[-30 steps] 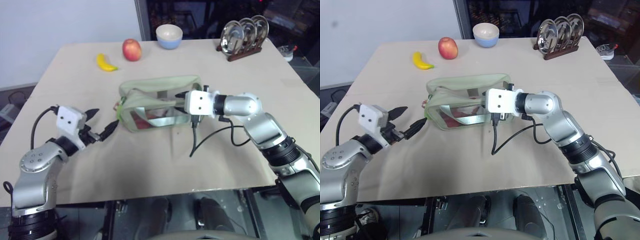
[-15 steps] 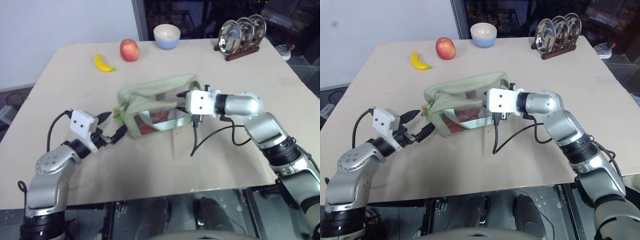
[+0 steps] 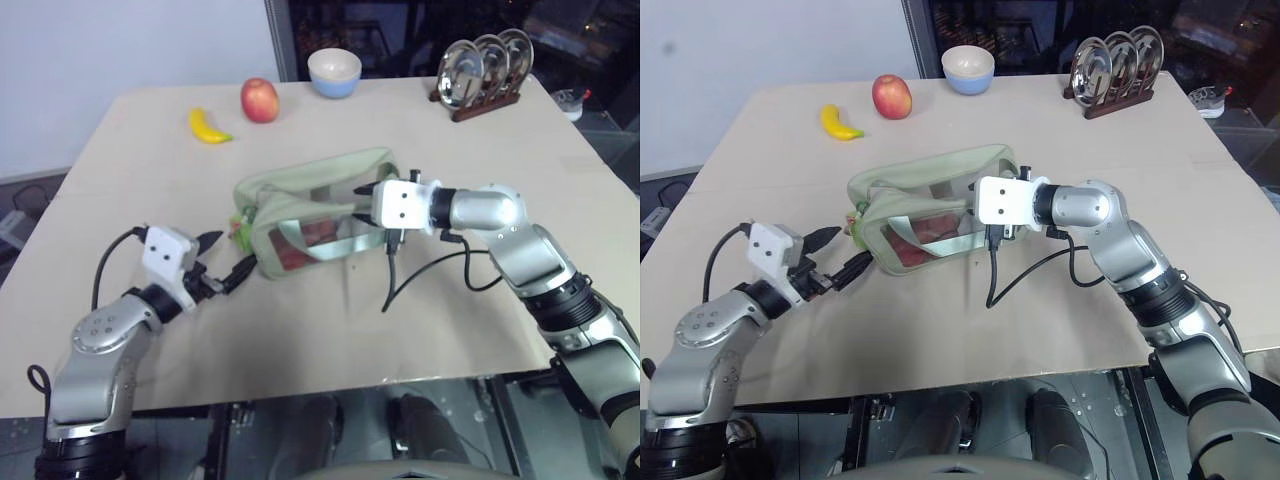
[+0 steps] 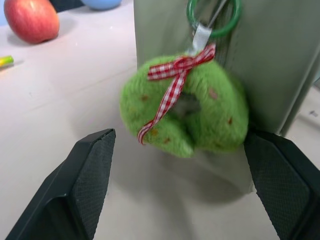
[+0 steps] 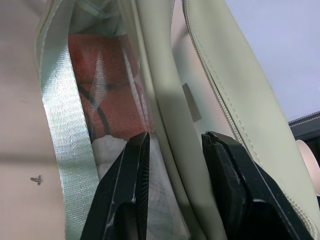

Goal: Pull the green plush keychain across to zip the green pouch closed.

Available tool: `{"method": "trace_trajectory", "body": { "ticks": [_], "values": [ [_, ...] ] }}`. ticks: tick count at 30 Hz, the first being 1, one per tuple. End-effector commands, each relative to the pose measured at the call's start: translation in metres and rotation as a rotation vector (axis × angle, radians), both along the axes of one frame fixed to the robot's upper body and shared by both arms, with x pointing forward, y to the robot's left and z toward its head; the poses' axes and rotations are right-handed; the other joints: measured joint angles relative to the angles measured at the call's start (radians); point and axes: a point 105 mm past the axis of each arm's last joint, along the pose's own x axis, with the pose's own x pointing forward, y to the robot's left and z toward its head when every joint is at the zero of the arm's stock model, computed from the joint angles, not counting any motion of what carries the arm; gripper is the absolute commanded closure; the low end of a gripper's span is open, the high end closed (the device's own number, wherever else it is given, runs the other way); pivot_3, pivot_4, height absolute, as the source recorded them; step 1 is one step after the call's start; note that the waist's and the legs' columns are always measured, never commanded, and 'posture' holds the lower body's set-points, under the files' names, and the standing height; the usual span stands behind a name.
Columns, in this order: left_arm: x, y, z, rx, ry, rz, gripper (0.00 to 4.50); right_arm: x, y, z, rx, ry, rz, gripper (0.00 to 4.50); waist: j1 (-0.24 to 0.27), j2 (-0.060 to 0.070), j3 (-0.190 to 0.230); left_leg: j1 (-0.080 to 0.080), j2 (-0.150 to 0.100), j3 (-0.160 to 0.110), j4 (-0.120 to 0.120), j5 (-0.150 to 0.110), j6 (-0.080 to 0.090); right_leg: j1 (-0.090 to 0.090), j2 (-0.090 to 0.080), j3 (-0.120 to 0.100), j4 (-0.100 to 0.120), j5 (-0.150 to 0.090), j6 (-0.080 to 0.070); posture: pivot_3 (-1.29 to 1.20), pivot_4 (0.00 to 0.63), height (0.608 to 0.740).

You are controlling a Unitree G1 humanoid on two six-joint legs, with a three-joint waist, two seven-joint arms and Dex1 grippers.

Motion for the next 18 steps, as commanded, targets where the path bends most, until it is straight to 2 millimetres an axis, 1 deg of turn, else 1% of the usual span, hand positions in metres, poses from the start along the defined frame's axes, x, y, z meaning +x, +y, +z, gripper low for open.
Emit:
{"method": "trace_trajectory", "body": {
  "ticks": [1, 3, 8, 12, 15, 18],
  "values": [
    [0.004, 0.002, -0.001, 0.066, -0.036, 0.054, 0.35, -0.003, -0.002, 0.012, 0.023, -0.039, 0.006, 2.84, 0.0, 0.0, 0.0, 0.0, 0.0, 0.0, 0.0, 0.0, 0.0, 0.0, 0.0, 0.0, 0.0, 0.0, 0.0, 0.0, 0.15, 0.74],
    [0.004, 0.005, -0.003, 0.063, -0.031, 0.08, 0.35, -0.003, -0.003, 0.012, 0.021, -0.039, 0.005, 2.84, 0.0, 0.0, 0.0, 0.0, 0.0, 0.0, 0.0, 0.0, 0.0, 0.0, 0.0, 0.0, 0.0, 0.0, 0.0, 0.0, 0.15, 0.74],
    [0.006, 0.014, 0.0, -0.084, -0.025, 0.158, 0.35, -0.003, -0.002, 0.011, 0.018, -0.036, 0.011, 2.84, 0.0, 0.0, 0.0, 0.0, 0.0, 0.0, 0.0, 0.0, 0.0, 0.0, 0.0, 0.0, 0.0, 0.0, 0.0, 0.0, 0.15, 0.74],
    [0.007, 0.008, 0.003, -0.172, -0.017, 0.16, 0.35, -0.003, -0.001, 0.011, 0.016, -0.033, 0.014, 2.84, 0.0, 0.0, 0.0, 0.0, 0.0, 0.0, 0.0, -0.001, 0.001, 0.0, 0.0, 0.0, 0.0, 0.0, 0.0, 0.0, 0.15, 0.74],
    [0.009, 0.0, 0.002, -0.178, -0.016, 0.141, 0.35, -0.003, -0.001, 0.01, 0.015, -0.028, 0.018, 2.84, 0.0, 0.0, 0.0, 0.0, 0.0, 0.0, 0.0, 0.0, 0.0, 0.0, 0.0, 0.0, 0.0, 0.0, 0.0, 0.0, 0.15, 0.74],
    [0.012, -0.009, 0.003, -0.234, -0.019, 0.133, 0.35, -0.003, 0.0, 0.009, 0.012, -0.026, 0.021, 2.84, 0.0, 0.0, 0.0, 0.0, 0.0, 0.0, 0.0, 0.0, 0.0, 0.0, 0.0, 0.0, 0.0, 0.0, 0.0, 0.0, 0.15, 0.74]
  ]
}}
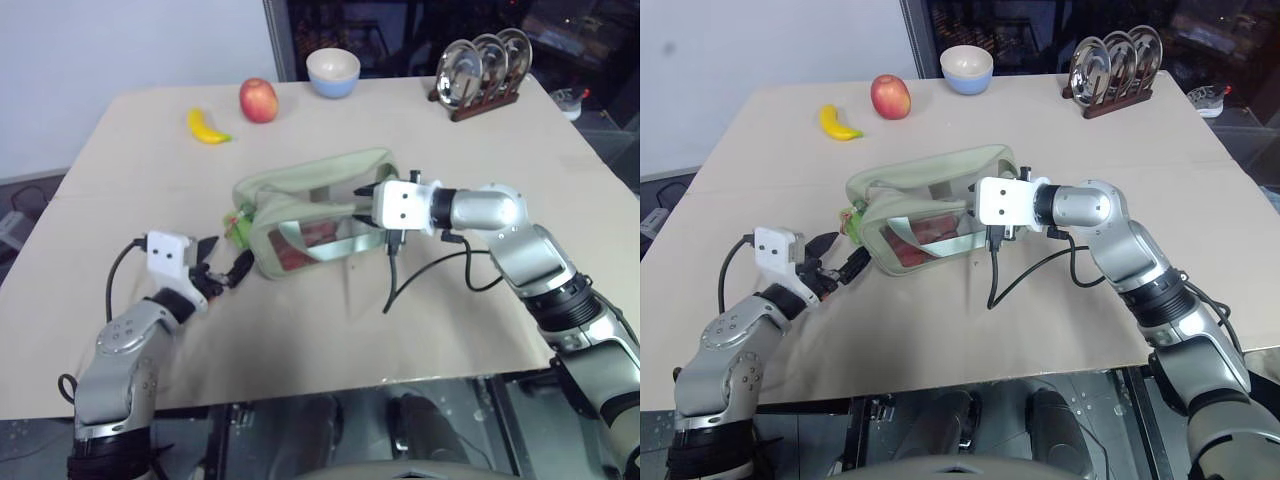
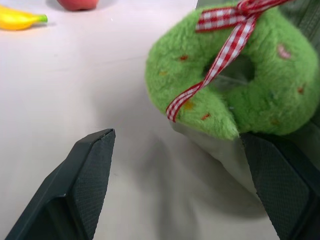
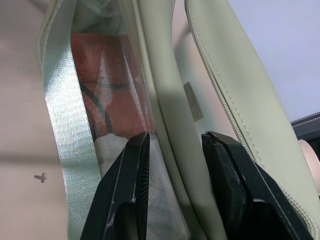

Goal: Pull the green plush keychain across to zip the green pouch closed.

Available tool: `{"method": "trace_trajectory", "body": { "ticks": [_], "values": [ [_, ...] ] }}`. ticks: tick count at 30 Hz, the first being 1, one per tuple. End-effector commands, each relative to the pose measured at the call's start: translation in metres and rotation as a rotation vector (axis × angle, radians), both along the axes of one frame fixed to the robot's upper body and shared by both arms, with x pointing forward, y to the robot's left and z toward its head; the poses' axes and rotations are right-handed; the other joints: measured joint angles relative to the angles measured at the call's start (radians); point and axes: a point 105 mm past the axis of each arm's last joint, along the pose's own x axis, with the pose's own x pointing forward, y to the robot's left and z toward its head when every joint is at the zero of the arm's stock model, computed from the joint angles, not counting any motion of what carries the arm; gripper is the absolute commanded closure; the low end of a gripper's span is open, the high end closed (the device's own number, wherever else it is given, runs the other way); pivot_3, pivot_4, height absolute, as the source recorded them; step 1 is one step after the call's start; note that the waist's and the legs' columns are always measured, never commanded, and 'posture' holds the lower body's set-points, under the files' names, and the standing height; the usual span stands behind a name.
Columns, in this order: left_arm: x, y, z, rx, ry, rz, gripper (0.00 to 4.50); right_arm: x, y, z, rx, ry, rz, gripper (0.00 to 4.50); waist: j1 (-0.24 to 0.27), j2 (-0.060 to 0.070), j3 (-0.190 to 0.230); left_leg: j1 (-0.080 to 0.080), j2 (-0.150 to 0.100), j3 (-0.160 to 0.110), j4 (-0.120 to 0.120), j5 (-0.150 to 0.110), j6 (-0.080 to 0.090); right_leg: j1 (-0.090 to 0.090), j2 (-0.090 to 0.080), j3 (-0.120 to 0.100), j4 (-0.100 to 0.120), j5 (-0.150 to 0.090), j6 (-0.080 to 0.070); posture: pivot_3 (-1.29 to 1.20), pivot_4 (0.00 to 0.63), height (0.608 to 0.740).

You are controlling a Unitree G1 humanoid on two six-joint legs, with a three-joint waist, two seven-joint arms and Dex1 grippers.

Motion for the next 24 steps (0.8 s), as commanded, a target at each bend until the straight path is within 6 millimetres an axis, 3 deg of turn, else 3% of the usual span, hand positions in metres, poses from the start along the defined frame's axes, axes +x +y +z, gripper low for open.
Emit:
{"method": "trace_trajectory", "body": {
  "ticks": [1, 3, 10, 14, 17, 24],
  "values": [
    [0.003, -0.012, 0.016, -0.076, -0.064, -0.017, 0.59, -0.002, 0.0, 0.01, 0.018, -0.033, 0.013, 2.89, 0.0, 0.0, 0.0, 0.0, 0.0, 0.0, 0.0, 0.0, 0.0, 0.0, 0.0, 0.0, 0.0, 0.0, 0.0, 0.0, 0.15, 0.74],
    [0.006, -0.014, 0.016, -0.125, -0.063, -0.011, 1.05, -0.002, 0.0, 0.009, 0.017, -0.033, 0.013, 2.9, 0.001, 0.0, 0.0, 0.0, 0.0, 0.0, 0.0, 0.0, 0.0, 0.0, 0.0, 0.0, 0.0, 0.0, 0.0, 0.0, 0.15, 0.74],
    [0.007, -0.016, 0.023, -0.149, -0.103, -0.013, 4.4, -0.001, 0.001, 0.009, 0.019, -0.032, 0.012, 2.9, 0.0, 0.0, 0.0, 0.0, 0.0, 0.0, 0.0, 0.0, 0.0, 0.0, 0.0, 0.0, 0.0, 0.0, 0.0, 0.0, 0.15, 0.74],
    [0.004, -0.003, 0.036, -0.064, -0.171, 0.023, 4.46, -0.001, 0.0, 0.008, 0.018, -0.032, 0.008, 2.9, 0.0, 0.0, 0.0, 0.0, 0.0, 0.0, 0.0, 0.0, 0.0, 0.0, 0.0, 0.0, 0.0, 0.0, 0.0, 0.0, 0.15, 0.74],
    [-0.001, 0.001, 0.06, 0.092, -0.296, 0.012, 4.46, 0.0, 0.0, 0.007, 0.02, -0.03, 0.007, 2.9, 0.0, 0.0, 0.0, 0.0, 0.0, 0.0, 0.0, 0.0, 0.0, 0.0, 0.0, 0.0, 0.0, 0.0, 0.0, 0.0, 0.15, 0.74],
    [0.001, -0.009, 0.1, 0.2, -0.464, -0.052, 4.46, 0.002, 0.004, 0.006, 0.027, -0.028, 0.013, 2.9, 0.001, 0.0, 0.0, 0.0, 0.0, 0.0, 0.0, 0.0, 0.0, 0.0, 0.0, 0.0, 0.0, 0.0, 0.0, 0.0, 0.15, 0.74]
  ]
}}
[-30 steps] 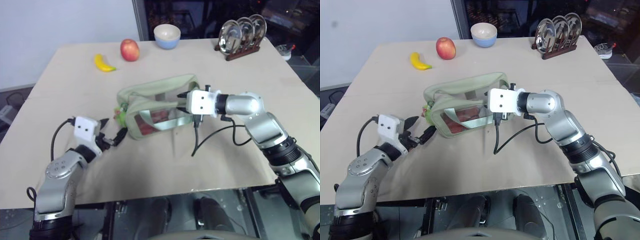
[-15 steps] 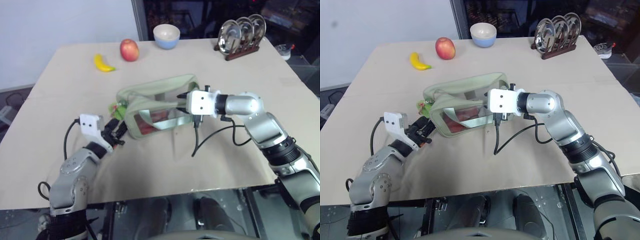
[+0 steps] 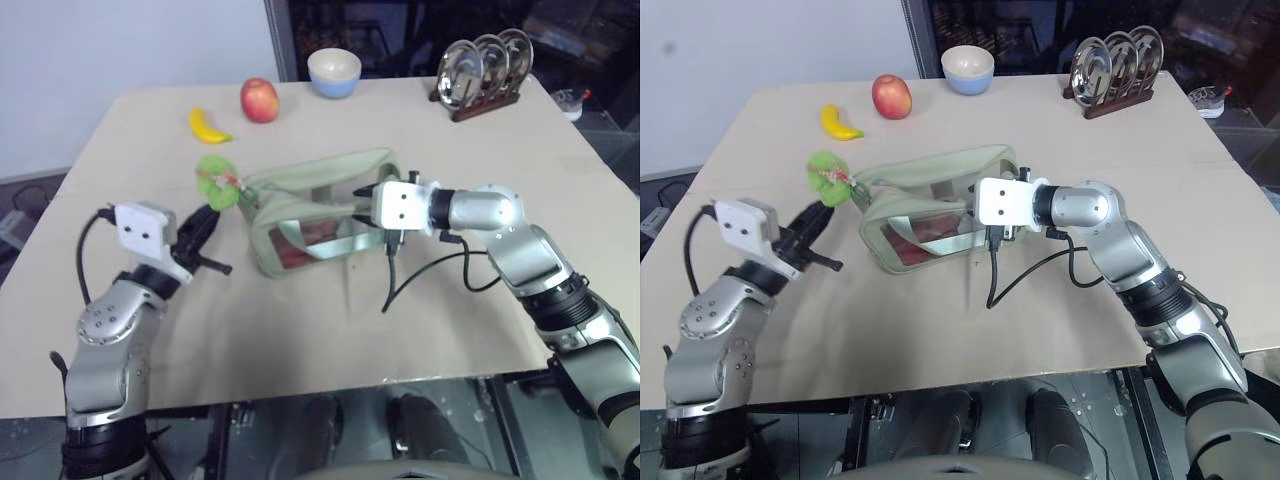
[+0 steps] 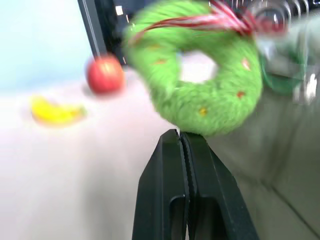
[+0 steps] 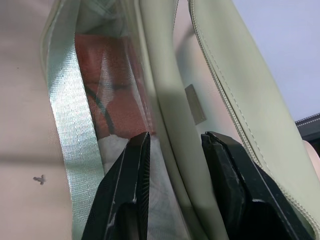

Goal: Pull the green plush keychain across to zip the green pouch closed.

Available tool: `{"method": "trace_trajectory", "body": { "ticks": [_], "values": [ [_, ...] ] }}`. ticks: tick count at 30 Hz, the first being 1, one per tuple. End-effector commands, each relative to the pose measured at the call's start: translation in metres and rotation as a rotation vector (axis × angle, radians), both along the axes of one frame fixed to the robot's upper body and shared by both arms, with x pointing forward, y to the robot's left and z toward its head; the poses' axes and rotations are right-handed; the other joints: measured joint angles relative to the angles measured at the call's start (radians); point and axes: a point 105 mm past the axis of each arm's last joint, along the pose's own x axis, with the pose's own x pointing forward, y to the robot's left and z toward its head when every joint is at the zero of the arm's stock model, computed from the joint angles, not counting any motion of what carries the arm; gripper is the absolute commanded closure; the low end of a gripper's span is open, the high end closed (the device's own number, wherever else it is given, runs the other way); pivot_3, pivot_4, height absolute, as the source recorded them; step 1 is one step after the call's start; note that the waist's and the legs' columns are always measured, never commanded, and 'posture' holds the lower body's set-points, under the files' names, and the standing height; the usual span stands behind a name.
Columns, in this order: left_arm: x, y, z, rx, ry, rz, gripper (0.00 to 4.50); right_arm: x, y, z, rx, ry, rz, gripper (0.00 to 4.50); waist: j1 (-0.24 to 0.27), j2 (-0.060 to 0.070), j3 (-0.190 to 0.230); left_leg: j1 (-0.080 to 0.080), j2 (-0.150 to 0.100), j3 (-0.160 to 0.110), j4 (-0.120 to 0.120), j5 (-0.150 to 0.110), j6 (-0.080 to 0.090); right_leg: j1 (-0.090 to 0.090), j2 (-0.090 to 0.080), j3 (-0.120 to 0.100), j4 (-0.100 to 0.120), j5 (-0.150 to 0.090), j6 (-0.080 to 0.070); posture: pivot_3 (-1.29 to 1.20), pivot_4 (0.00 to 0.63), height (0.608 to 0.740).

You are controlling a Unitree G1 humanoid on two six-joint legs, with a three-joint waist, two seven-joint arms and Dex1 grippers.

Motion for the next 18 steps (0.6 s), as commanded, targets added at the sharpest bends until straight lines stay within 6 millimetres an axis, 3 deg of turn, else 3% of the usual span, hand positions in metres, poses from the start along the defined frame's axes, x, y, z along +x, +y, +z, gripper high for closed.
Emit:
{"method": "trace_trajectory", "body": {
  "ticks": [1, 5, 13, 18],
  "values": [
    [-0.003, -0.017, 0.029, 0.075, -0.12, -0.072, 4.46, -0.001, 0.003, 0.009, 0.023, -0.032, 0.016, 2.9, -0.001, 0.0, 0.0, 0.0, 0.0, 0.0, 0.0, 0.0, 0.0, 0.0, 0.0, 0.0, 0.0, 0.0, 0.0, 0.0, 0.15, 0.74],
    [0.002, -0.043, 0.039, 0.129, -0.162, -0.157, 4.46, -0.001, 0.004, 0.008, 0.029, -0.028, 0.015, 2.9, -0.003, 0.0, 0.0, 0.0, 0.0, 0.0, 0.0, 0.0, 0.0, 0.0, 0.0, 0.0, 0.0, 0.0, 0.0, 0.0, 0.15, 0.74],
    [0.0, -0.069, 0.055, 0.268, -0.254, -0.272, 4.46, -0.001, 0.005, 0.006, 0.034, -0.025, 0.014, 2.9, -0.004, 0.0, 0.0, 0.0, 0.0, 0.0, 0.0, 0.0, 0.0, -0.001, 0.001, 0.001, 0.0, 0.0, 0.0, 0.0, 0.15, 0.74],
    [-0.002, -0.055, 0.055, 0.218, -0.206, -0.268, 4.46, -0.003, 0.005, 0.005, 0.034, -0.006, 0.016, 2.9, -0.005, 0.0, 0.0, 0.0, 0.0, 0.001, 0.0, 0.0, 0.0, -0.001, 0.001, 0.001, 0.0, 0.0, 0.0, 0.0, 0.15, 0.74]
  ]
}}
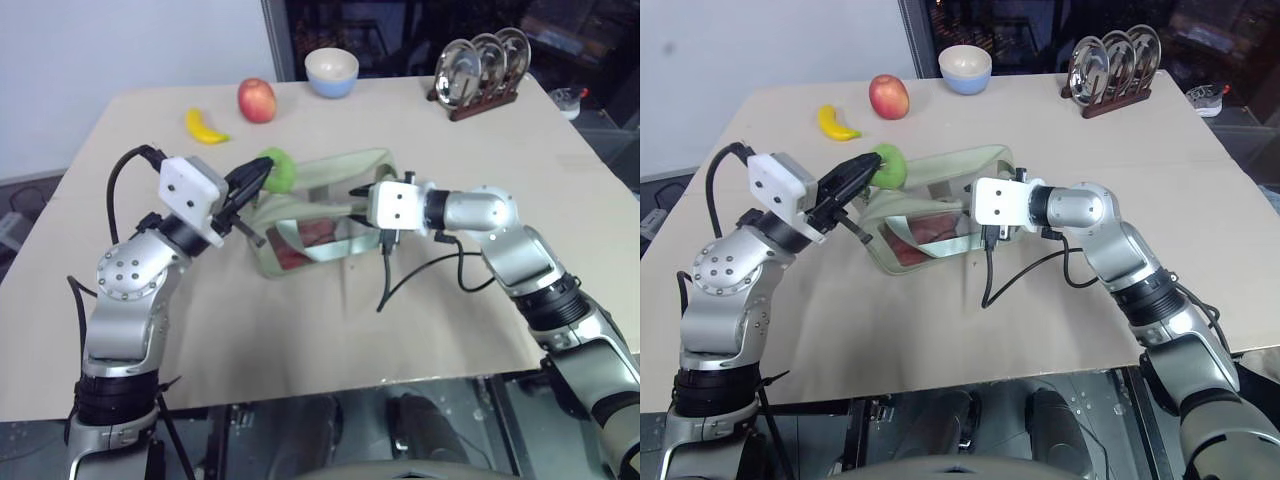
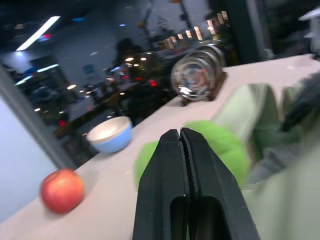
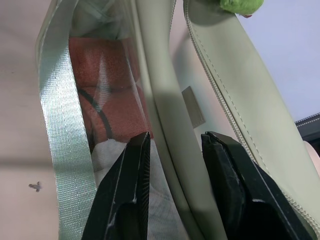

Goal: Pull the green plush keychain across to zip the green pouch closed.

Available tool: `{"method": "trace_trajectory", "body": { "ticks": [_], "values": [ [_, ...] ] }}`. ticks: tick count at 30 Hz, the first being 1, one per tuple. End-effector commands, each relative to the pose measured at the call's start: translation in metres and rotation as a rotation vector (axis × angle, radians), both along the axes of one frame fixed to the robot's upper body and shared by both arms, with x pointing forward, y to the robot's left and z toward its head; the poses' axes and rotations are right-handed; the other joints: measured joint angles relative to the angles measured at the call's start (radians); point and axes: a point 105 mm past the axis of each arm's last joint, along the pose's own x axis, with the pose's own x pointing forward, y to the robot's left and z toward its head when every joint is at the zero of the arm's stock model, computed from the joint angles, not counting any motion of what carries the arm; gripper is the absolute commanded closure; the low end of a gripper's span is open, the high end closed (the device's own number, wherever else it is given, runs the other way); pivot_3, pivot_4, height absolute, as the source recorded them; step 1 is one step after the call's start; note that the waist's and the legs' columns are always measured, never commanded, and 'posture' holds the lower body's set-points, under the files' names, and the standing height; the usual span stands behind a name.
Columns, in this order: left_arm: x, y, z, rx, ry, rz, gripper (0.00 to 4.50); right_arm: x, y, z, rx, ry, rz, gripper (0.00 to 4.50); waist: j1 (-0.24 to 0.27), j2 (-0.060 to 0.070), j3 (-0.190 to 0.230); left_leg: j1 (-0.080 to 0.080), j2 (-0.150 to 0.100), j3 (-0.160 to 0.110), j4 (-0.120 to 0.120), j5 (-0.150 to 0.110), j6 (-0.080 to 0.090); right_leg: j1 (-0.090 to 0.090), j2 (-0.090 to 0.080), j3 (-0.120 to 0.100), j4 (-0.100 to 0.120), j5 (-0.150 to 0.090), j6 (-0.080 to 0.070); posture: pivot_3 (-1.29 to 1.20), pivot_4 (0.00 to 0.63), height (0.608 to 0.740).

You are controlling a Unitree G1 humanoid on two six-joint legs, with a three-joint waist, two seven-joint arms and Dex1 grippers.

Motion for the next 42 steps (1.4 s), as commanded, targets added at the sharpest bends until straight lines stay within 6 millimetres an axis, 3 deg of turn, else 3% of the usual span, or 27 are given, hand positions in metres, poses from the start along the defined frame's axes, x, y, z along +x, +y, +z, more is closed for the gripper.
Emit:
{"method": "trace_trajectory", "body": {
  "ticks": [1, 2, 3, 4, 6, 9, 11, 15, 23, 29, 32, 34, 37, 42],
  "values": [
    [-0.013, 0.016, 0.013, -0.064, -0.004, -0.012, 4.22, -0.005, 0.0, 0.006, 0.024, 0.019, 0.015, 2.9, -0.003, 0.0, 0.0, 0.0, 0.0, 0.0, 0.0, 0.0, 0.0, 0.0, 0.0, 0.0, 0.0, 0.0, 0.0, 0.0, 0.15, 0.74],
    [-0.018, 0.024, 0.015, -0.107, 0.006, -0.008, 3.83, -0.007, 0.001, 0.008, 0.033, 0.034, 0.022, 2.49, -0.003, 0.0, 0.0, 0.0, 0.001, 0.0, 0.0, 0.0, 0.0, 0.0, 0.0, 0.0, 0.0, 0.0, 0.0, 0.0, 0.15, 0.74],
    [-0.022, 0.032, 0.017, -0.162, 0.02, -0.007, 3.83, -0.008, 0.001, 0.01, 0.042, 0.046, 0.029, 2.49, -0.003, 0.0, 0.0, 0.0, 0.001, 0.0, 0.0, 0.0, 0.0, 0.0, 0.0, 0.0, 0.0, 0.0, 0.0, 0.0, 0.15, 0.74],
    [-0.025, 0.036, 0.019, -0.196, 0.03, -0.007, 3.21, -0.009, 0.001, 0.011, 0.046, 0.053, 0.034, 2.12, -0.004, 0.0, 0.0, 0.0, 0.001, 0.0, 0.0, 0.0, 0.0, -0.001, 0.001, 0.0, 0.0, 0.0, 0.0, 0.0, 0.15, 0.74],
    [-0.041, 0.042, 0.009, -0.178, 0.09, -0.026, 2.51, -0.01, 0.0, 0.014, 0.056, 0.039, 0.028, 1.35, -0.005, 0.0, 0.0, 0.0, 0.001, 0.0, 0.0, 0.0, 0.0, -0.001, 0.001, 0.0, 0.0, 0.0, 0.0, 0.0, 0.15, 0.74],
    [-0.06, 0.053, -0.023, -0.168, 0.236, -0.018, 2.48, -0.012, 0.0, 0.017, 0.064, 0.04, 0.031, 0.06, -0.003, 0.001, 0.001, 0.0, 0.001, 0.001, -0.002, 0.0, 0.0, -0.001, 0.0, 0.002, -0.001, 0.0, 0.0, 0.0, 0.15, 0.74],
    [-0.066, 0.051, -0.04, -0.156, 0.302, -0.024, 2.48, -0.013, 0.001, 0.017, 0.067, 0.041, 0.034, 0.06, 0.003, 0.001, 0.001, 0.0, 0.001, 0.001, -0.003, 0.0, 0.0, -0.001, 0.0, 0.002, -0.002, 0.0, 0.0, 0.0, 0.15, 0.74],
    [-0.057, 0.04, -0.068, -0.132, 0.352, -0.002, 2.48, -0.016, 0.001, 0.02, 0.071, 0.043, 0.043, 0.06, 0.02, 0.001, 0.001, 0.0, 0.0, -0.002, -0.003, -0.002, 0.003, 0.0, -0.001, -0.002, -0.002, 0.0, 0.0, 0.0, 0.15, 0.74],
    [-0.031, 0.031, -0.087, -0.13, 0.35, 0.071, 2.48, -0.035, -0.002, 0.053, 0.135, 0.084, 0.087, 0.06, 0.022, 0.001, 0.001, 0.0, 0.0, -0.001, -0.003, -0.001, 0.001, 0.0, -0.001, -0.001, -0.001, 0.0, 0.0, 0.0, 0.15, 0.74],
    [-0.026, 0.023, -0.087, -0.111, 0.333, 0.046, 2.48, -0.032, 0.021, 0.079, 0.197, 0.018, 0.072, 0.06, 0.005, 0.001, 0.001, 0.0, 0.0, -0.001, -0.005, -0.001, 0.001, -0.001, -0.001, 0.0, -0.001, 0.0, 0.0, 0.0, 0.15, 0.74],
    [-0.026, 0.022, -0.086, -0.105, 0.32, 0.044, 3.69, -0.022, 0.037, 0.087, 0.251, 0.013, 0.032, 0.0, 0.0, 0.001, 0.001, 0.0, 0.0, -0.001, -0.005, -0.001, 0.001, -0.002, -0.001, 0.0, -0.001, 0.0, 0.0, 0.0, 0.15, 0.74],
    [-0.026, 0.022, -0.085, -0.099, 0.312, 0.046, 4.48, -0.014, 0.049, 0.096, 0.407, 0.186, -0.028, 0.0, 0.0, 0.001, 0.001, 0.0, 0.0, -0.001, -0.005, 0.0, 0.0, -0.002, -0.001, 0.0, -0.001, 0.0, 0.0, 0.0, 0.15, 0.74],
    [-0.026, 0.021, -0.084, -0.085, 0.303, 0.047, 4.48, -0.02, 0.063, 0.095, 0.485, 0.413, -0.017, 0.0, 0.001, 0.001, 0.001, 0.0, 0.0, -0.001, -0.006, 0.0, -0.001, -0.004, 0.0, 0.001, 0.0, 0.0, -0.001, 0.0, 0.15, 0.74],
    [-0.028, 0.021, -0.085, -0.072, 0.289, 0.054, 4.48, -0.019, 0.075, 0.089, 0.517, 0.517, -0.031, 0.0, 0.002, 0.001, 0.001, -0.002, -0.002, 0.0, -0.007, 0.0, -0.001, -0.005, -0.002, 0.001, -0.002, 0.0, 0.0, 0.0, 0.15, 0.74]
  ]
}}
